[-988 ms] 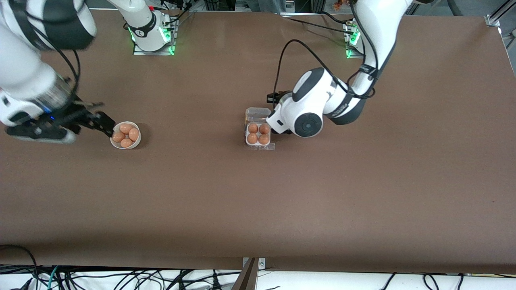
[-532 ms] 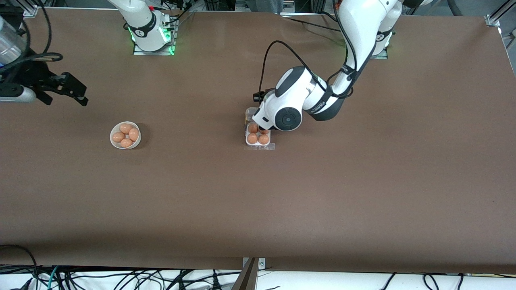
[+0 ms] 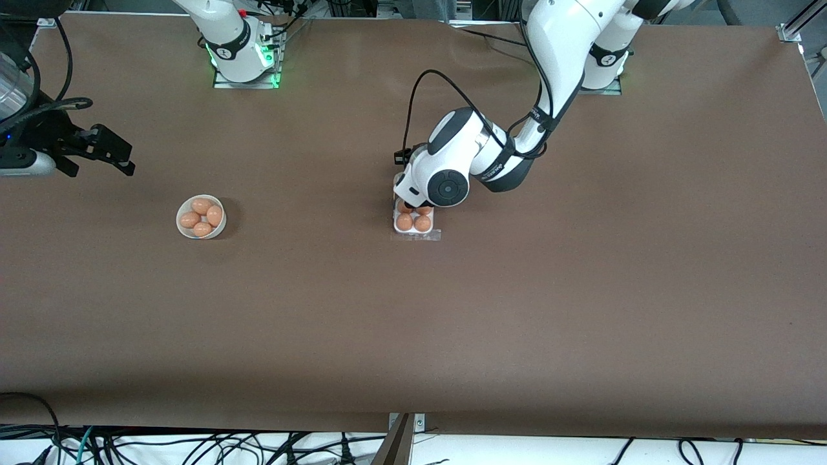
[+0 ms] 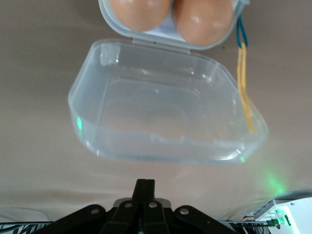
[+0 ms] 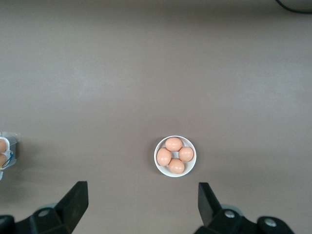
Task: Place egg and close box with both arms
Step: 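Swing the clear carton lid over the eggs with the left gripper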
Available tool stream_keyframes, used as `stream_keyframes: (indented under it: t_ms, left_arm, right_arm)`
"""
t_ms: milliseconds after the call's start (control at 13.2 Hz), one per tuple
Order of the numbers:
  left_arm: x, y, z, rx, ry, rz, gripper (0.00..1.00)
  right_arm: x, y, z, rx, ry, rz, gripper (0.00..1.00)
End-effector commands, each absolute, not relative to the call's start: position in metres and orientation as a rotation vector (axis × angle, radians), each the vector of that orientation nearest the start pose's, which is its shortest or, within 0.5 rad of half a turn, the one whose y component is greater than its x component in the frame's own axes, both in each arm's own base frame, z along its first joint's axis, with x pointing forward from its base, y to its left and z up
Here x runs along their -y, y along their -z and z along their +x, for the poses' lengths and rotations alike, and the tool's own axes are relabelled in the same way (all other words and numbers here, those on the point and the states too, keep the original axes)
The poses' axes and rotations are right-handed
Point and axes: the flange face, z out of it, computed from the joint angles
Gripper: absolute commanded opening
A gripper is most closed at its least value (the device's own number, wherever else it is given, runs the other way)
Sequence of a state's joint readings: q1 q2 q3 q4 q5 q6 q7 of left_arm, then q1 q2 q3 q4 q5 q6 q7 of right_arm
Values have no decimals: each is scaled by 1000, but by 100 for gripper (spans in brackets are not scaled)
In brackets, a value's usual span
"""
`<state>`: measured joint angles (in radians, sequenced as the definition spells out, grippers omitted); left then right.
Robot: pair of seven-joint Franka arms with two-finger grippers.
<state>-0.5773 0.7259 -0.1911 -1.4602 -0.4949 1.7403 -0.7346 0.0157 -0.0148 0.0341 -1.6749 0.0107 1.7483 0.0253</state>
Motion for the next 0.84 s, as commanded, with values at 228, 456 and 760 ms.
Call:
stream_keyframes:
  t_ms: [228,456,760]
  left_arm:
    - [477,-246,499,346,-981,-3130,0]
    - [455,-264,537,414,-861,-3179,1]
    - [431,-287,561,430,-770,-3167,9]
  right_arm:
    - [-27,-600,564,52,148,-3120,100]
    - [-27,-600,564,52,148,-3120,100]
    - [-27,-601,564,52,150,-3120,100]
